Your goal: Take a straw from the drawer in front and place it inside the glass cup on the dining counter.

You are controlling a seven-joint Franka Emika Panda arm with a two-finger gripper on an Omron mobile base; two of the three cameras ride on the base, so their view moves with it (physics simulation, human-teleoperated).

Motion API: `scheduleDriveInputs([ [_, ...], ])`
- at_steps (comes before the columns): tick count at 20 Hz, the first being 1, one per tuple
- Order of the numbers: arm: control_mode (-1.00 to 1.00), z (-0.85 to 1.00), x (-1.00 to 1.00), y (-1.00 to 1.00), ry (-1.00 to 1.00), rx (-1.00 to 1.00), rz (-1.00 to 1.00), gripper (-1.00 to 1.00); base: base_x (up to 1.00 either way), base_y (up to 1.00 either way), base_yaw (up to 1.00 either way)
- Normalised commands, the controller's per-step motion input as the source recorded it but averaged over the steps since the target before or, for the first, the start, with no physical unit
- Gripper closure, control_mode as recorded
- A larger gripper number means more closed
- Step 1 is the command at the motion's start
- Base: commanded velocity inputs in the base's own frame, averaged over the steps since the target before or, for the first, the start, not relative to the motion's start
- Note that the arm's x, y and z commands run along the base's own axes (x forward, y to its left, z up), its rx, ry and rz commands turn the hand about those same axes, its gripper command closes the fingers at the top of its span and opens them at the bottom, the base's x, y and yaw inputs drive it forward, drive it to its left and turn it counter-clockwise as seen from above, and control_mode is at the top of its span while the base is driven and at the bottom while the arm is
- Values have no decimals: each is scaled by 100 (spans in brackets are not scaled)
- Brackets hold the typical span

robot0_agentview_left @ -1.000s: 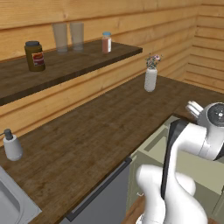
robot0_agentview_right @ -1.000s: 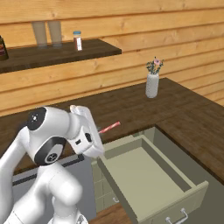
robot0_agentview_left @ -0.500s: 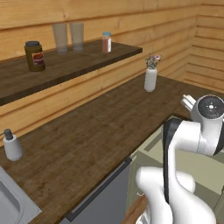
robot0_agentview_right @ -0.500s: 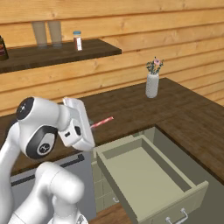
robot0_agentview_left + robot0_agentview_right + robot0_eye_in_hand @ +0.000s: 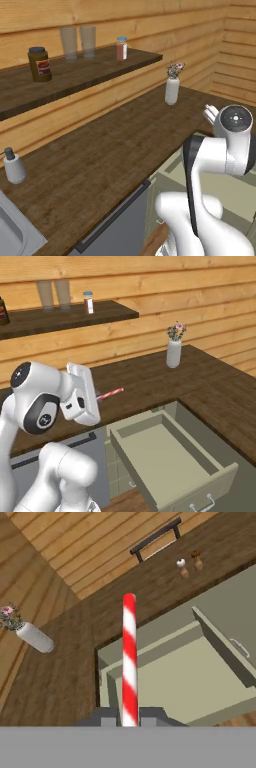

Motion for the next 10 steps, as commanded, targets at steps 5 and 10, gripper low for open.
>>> scheduleDriveInputs([
  [5, 100, 0, 0, 0, 0, 0, 0, 100, -47, 4, -9],
  [10, 100, 0, 0, 0, 0, 0, 0, 100, -70, 0, -25],
])
